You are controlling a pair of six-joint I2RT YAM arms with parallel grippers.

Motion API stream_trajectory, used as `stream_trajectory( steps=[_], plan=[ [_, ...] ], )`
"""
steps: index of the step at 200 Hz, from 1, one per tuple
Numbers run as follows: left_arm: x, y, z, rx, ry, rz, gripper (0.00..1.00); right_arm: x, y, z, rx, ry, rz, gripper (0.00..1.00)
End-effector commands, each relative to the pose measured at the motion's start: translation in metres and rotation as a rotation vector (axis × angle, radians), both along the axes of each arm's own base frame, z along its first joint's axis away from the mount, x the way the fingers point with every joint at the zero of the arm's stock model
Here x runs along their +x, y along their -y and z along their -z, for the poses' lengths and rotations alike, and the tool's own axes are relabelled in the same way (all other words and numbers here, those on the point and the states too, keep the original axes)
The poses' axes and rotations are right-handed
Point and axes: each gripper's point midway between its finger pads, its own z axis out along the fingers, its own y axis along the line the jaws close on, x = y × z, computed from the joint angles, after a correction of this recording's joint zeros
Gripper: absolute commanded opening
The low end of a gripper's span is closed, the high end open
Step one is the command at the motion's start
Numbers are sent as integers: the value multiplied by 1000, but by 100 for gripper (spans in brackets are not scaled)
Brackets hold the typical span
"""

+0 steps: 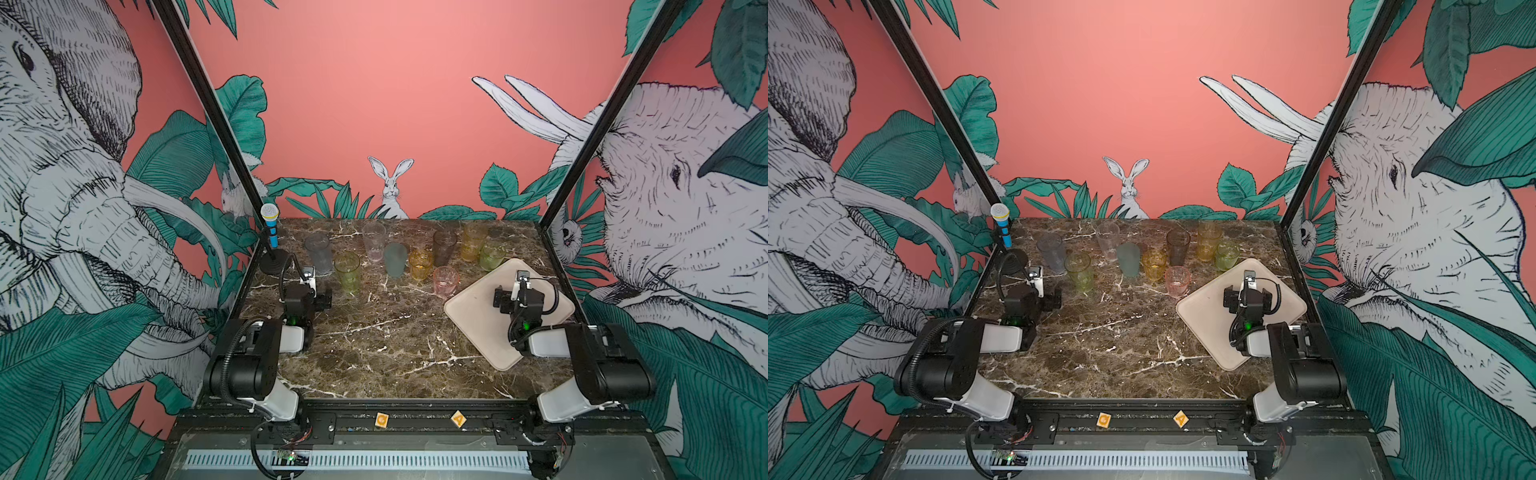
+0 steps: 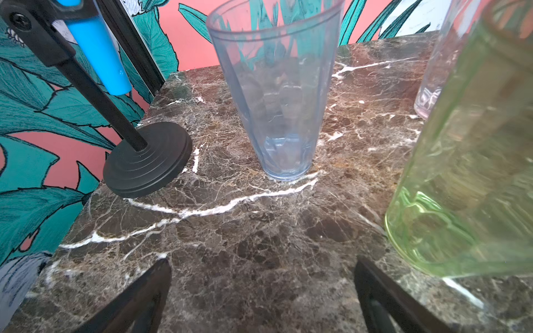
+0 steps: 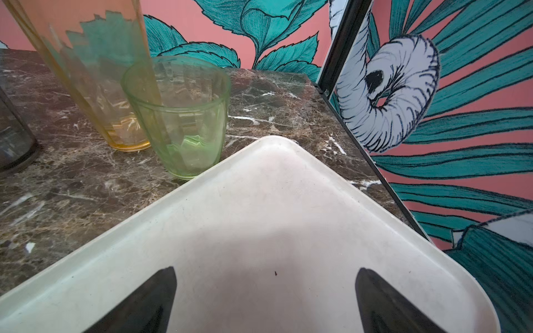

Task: Place the glasses into the tray
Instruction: Move the tray to the center of the table.

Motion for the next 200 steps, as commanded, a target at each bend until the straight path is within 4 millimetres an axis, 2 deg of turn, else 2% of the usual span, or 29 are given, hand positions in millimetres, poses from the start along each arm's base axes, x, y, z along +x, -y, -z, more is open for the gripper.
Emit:
stream_trajectory(
  steps=[1, 175, 200],
  plan=[
    [6, 0, -11, 11, 38, -2, 99, 8, -1, -12, 0, 45, -2, 99],
    [5, 0, -12, 10, 43, -2, 100, 8, -2, -12, 3, 47, -7, 99],
    [4, 4, -21, 18, 77, 23, 100, 7, -2, -13, 6, 50, -4, 99]
  ],
)
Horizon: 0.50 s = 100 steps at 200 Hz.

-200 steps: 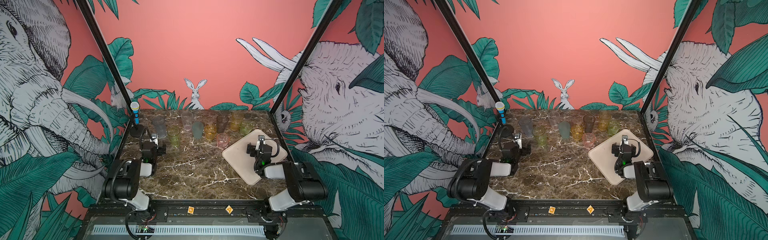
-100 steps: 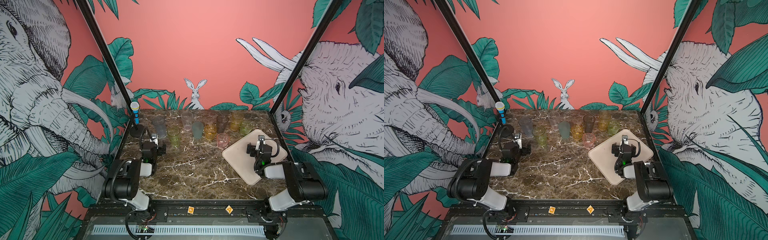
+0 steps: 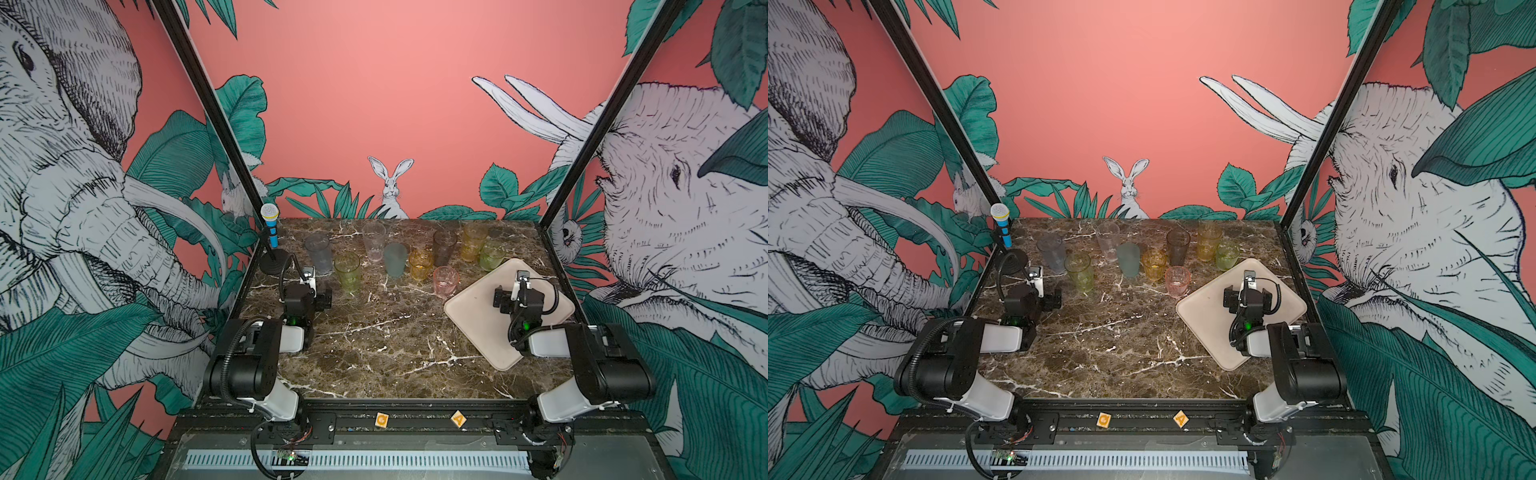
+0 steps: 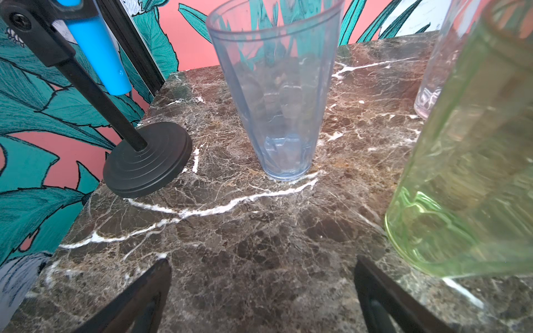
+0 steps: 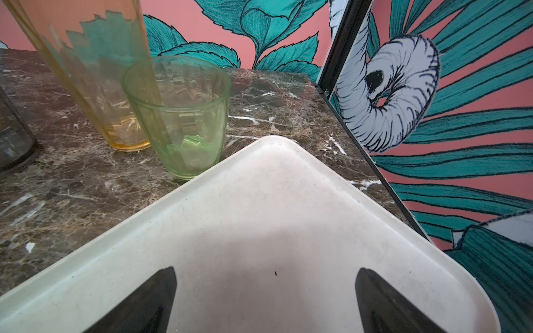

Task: Place the glasses into the tray
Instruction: Move the tray to the center of the table.

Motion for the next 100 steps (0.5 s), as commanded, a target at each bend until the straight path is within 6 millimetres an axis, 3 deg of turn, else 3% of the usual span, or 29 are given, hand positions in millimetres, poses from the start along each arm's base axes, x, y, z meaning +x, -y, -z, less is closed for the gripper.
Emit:
stream_trajectory(
  steps=[1, 46, 72, 100],
  plan=[
    [3, 3, -20, 16, 74, 20, 100, 7, -2, -12, 6, 50, -4, 99],
    [-13, -1, -57, 25, 89, -30, 100, 0, -3, -26, 7, 78, -12, 99],
    [-25, -4, -94, -79, 129, -83, 100, -3, -3, -41, 22, 41, -11, 99],
    [-36, -1, -129, -149, 116, -108, 100, -12, -9, -57, 166, -11, 12, 99]
  ],
)
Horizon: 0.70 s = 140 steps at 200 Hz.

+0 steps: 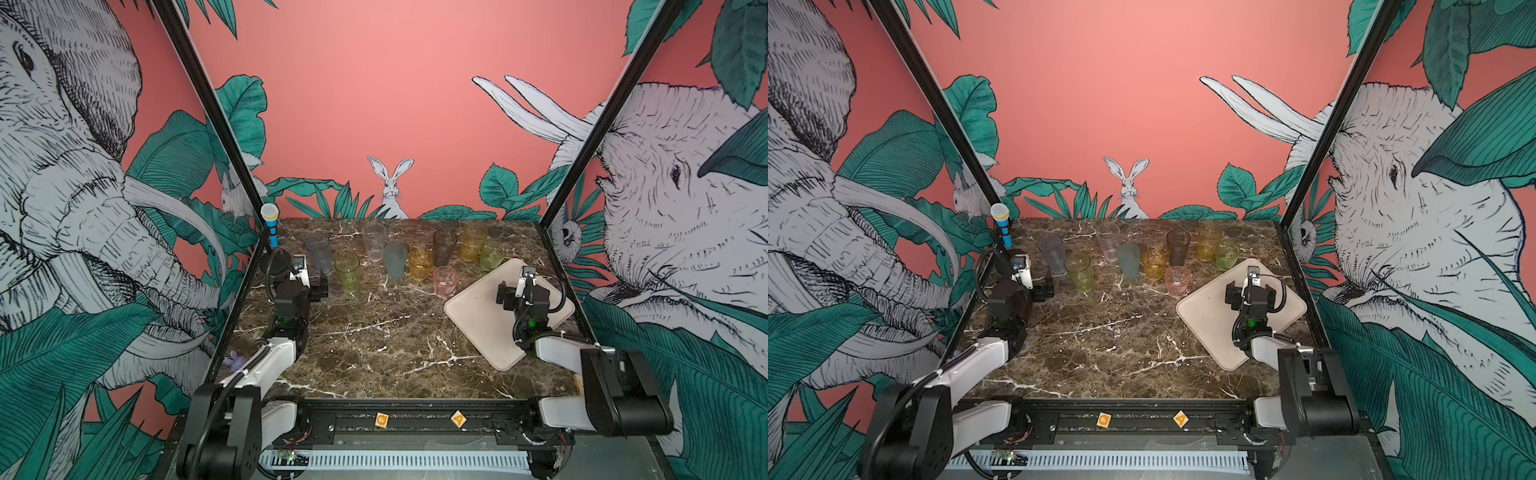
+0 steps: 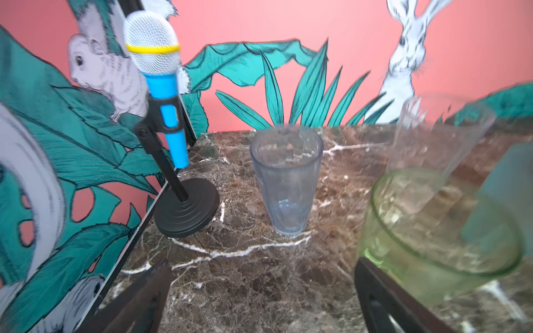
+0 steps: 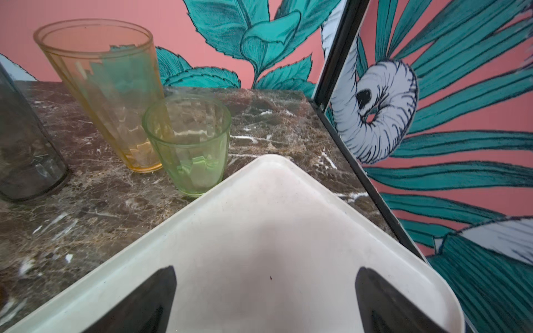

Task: Place the glasses into the tray
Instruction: Move the tray to the center of the table.

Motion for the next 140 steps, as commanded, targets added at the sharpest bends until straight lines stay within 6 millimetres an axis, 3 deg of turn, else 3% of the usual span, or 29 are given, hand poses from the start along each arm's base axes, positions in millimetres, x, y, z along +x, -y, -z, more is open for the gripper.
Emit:
stream_trajectory(
  steps=[1, 44, 65, 99, 140],
  plan=[
    [-12, 0, -13, -76, -70, -36, 100, -6, -8, -13, 124, -44, 2, 99],
    [-41, 24, -64, -94, -49, 23, 100, -14, -44, -58, 414, -118, -91, 99],
    [-55, 34, -81, -148, -86, 64, 99, -18, -74, -75, 523, -201, -220, 99],
    [-75, 54, -89, -235, -184, 134, 100, -34, -104, -89, 666, -299, -334, 99],
    [-90, 98, -82, -365, -369, 259, 99, -63, -111, -93, 701, -405, -337, 99]
  ],
)
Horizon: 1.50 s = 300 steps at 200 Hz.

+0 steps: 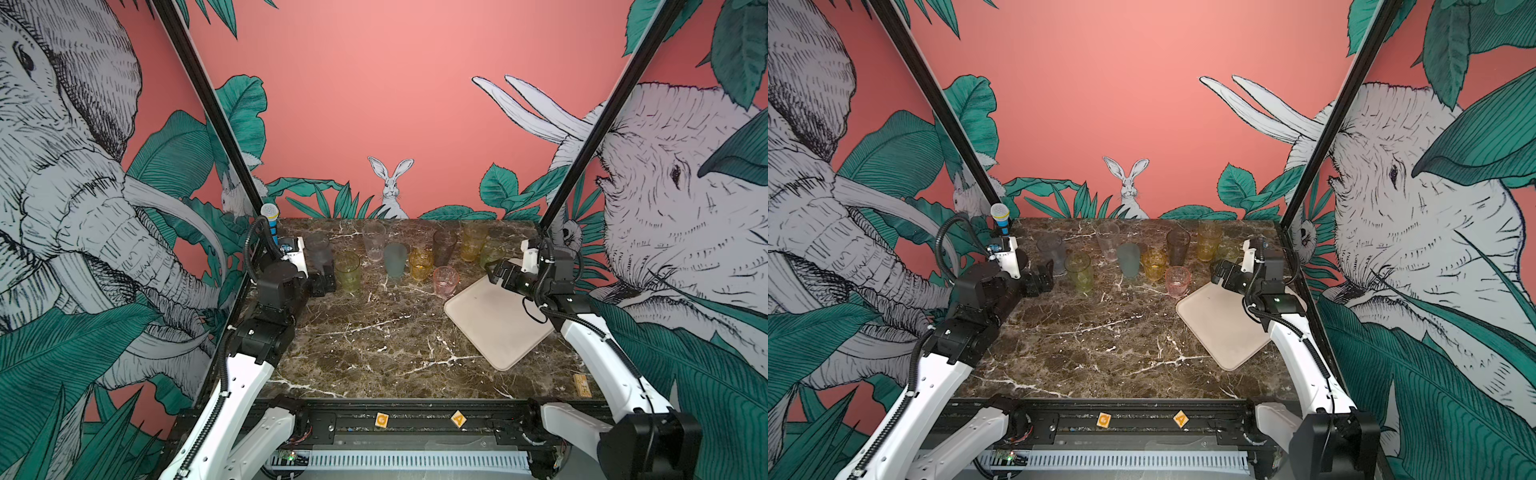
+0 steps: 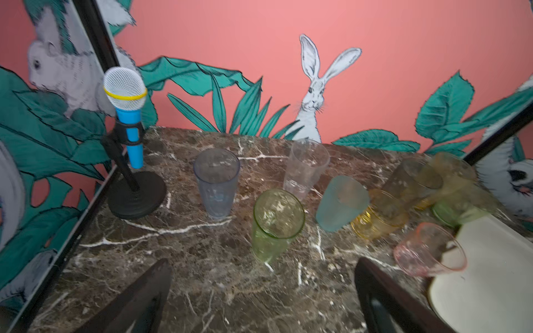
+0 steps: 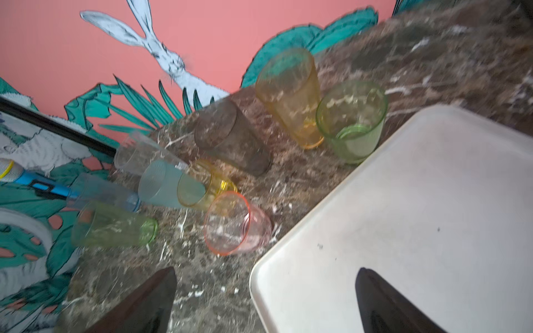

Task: Place the glasses into the tray
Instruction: Move the tray to the center of the table.

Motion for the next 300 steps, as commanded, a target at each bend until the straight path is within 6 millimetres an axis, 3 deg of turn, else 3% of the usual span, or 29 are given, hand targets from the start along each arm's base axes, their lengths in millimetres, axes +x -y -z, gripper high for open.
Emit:
stream_trajectory(
  steps=[1, 62, 67, 96, 141, 215, 262, 300],
  plan=[
    [-18, 30, 25, -84, -198, 92, 99, -29, -12, -2, 51, -102, -50, 99],
    [-33, 119, 50, -48, -354, 258, 100, -70, -6, 5, 6, -230, -35, 99],
    [-40, 134, 52, -38, -362, 296, 100, -71, -6, 5, 4, -231, -31, 99],
    [-50, 180, 68, -45, -430, 369, 100, -80, -1, 3, 2, -237, -1, 99],
    [-61, 238, 95, -75, -510, 425, 100, -88, 0, 0, -11, -249, -7, 99],
    [-72, 311, 143, 39, -616, 410, 99, -111, 7, -9, -47, -264, 6, 99],
    [-78, 369, 176, 79, -660, 458, 99, -130, 13, -38, -73, -214, 12, 99],
    [-81, 393, 207, 133, -708, 439, 99, -146, 34, -57, -162, -186, 86, 99]
  ],
)
